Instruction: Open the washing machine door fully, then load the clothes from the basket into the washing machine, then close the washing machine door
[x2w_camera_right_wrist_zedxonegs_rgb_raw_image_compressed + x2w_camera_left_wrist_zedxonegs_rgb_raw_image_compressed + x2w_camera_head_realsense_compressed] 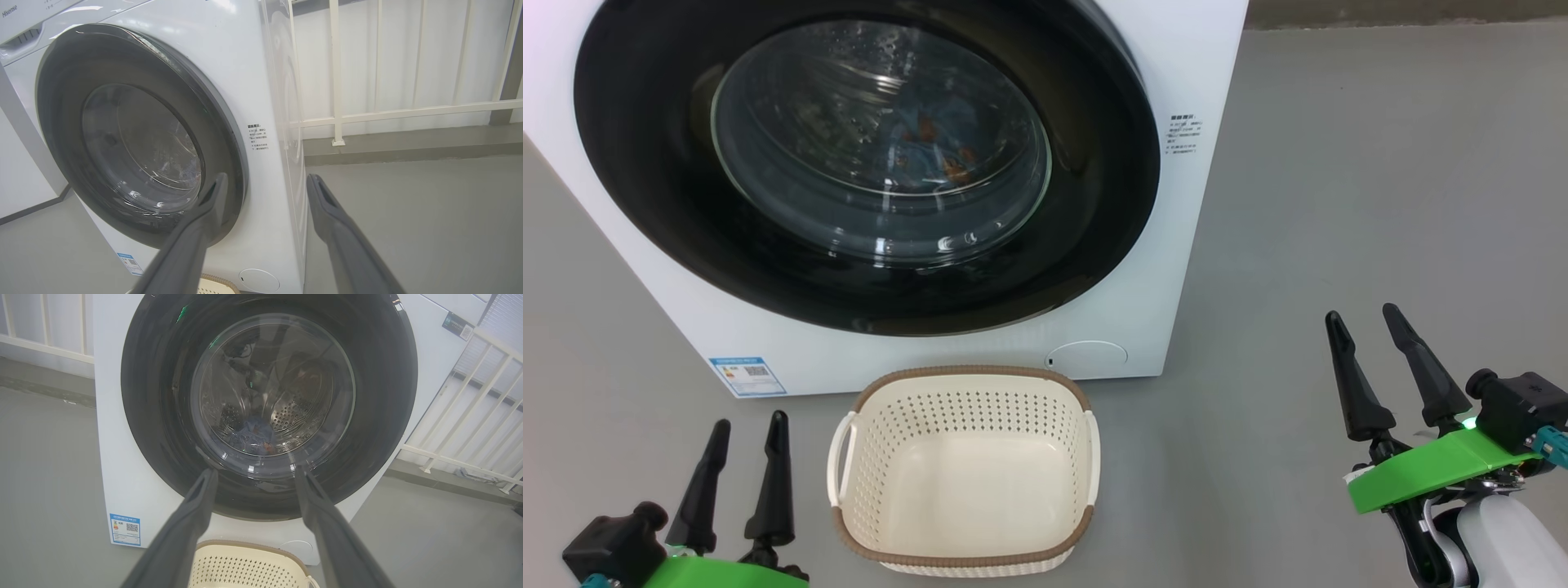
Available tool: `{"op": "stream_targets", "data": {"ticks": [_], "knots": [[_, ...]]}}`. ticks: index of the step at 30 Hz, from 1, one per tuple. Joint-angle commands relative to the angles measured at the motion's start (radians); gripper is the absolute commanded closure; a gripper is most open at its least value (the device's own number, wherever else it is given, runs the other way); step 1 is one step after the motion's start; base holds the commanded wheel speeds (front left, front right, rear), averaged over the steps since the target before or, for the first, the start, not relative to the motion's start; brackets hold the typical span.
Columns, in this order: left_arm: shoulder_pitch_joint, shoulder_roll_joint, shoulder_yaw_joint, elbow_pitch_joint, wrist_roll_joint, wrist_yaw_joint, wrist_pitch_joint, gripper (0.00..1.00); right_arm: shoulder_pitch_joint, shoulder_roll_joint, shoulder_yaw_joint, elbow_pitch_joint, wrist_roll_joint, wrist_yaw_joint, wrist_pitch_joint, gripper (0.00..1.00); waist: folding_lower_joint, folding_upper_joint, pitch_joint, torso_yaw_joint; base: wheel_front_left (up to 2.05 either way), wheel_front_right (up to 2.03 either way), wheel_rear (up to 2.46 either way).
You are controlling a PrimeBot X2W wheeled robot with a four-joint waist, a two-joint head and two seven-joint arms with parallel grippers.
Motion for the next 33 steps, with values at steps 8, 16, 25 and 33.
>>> {"op": "stream_targets", "data": {"ticks": [8,16,25,33], "knots": [[-0.017,0.023,0.039,-0.03,0.0,-0.003,-0.01,0.0,0.002,-0.005,0.014,-0.017,-0.014,-0.003,-0.005,0.0,-0.0001,0.0,-0.002,-0.001,0.0,0.0,0.0],[-0.016,0.023,0.042,-0.03,0.0,-0.003,-0.01,0.0,0.004,-0.004,0.016,-0.016,-0.014,-0.003,-0.005,0.0,-0.0001,0.0,-0.005,-0.003,0.0,0.0,0.0],[-0.017,0.018,0.041,-0.032,-0.004,-0.004,-0.011,0.0,0.003,-0.002,0.018,-0.016,-0.014,-0.003,-0.005,0.0,-0.0001,0.0,-0.004,-0.003,0.0,0.0,0.0],[0.018,-0.026,0.001,0.031,-0.017,0.0,0.01,1.0,0.021,0.028,0.007,0.042,0.019,0.0,0.005,1.0,0.0001,0.0,-0.002,-0.002,0.0,0.0,0.0]]}}
